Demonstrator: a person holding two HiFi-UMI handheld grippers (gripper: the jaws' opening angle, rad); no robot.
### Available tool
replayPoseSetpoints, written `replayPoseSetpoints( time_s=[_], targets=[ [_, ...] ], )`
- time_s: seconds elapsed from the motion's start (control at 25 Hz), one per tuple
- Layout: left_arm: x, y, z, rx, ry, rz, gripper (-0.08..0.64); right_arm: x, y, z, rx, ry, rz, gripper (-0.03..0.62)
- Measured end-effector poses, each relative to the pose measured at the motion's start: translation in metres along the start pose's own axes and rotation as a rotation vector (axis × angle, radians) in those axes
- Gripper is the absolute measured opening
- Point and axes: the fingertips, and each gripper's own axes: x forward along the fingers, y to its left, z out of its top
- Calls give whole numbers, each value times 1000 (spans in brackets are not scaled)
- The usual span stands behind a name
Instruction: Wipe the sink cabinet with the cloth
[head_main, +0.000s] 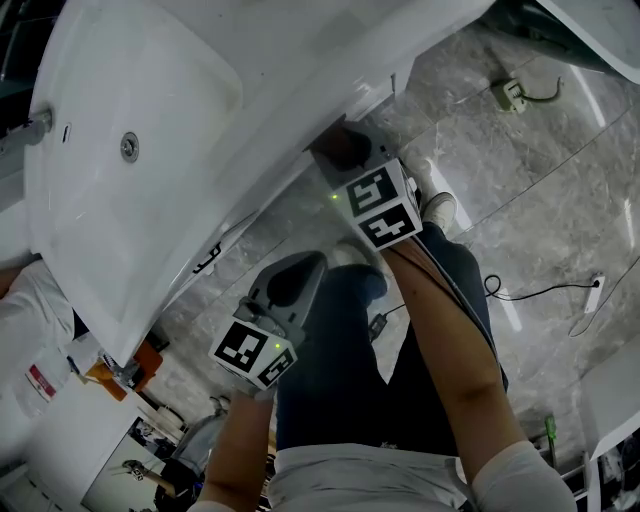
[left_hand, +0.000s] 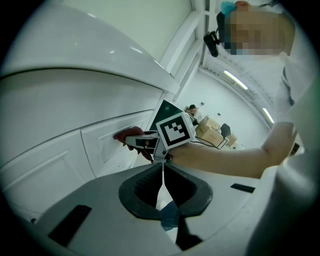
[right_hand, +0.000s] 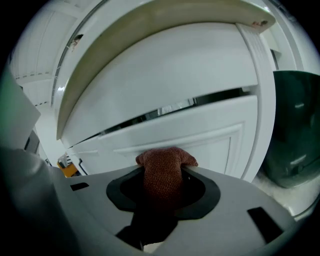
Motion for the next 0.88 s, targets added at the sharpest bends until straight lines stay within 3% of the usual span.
replayPoseSetpoints(
  time_s=[0.56,0.88],
  targets=[
    [-44,-26,52,3,-94,-41,14,-80,16,63,-43,-46,-19,155],
    [-104,-26,93,67,-176,-38,14,-145,54,98,-23,-69,-41,155]
  ],
)
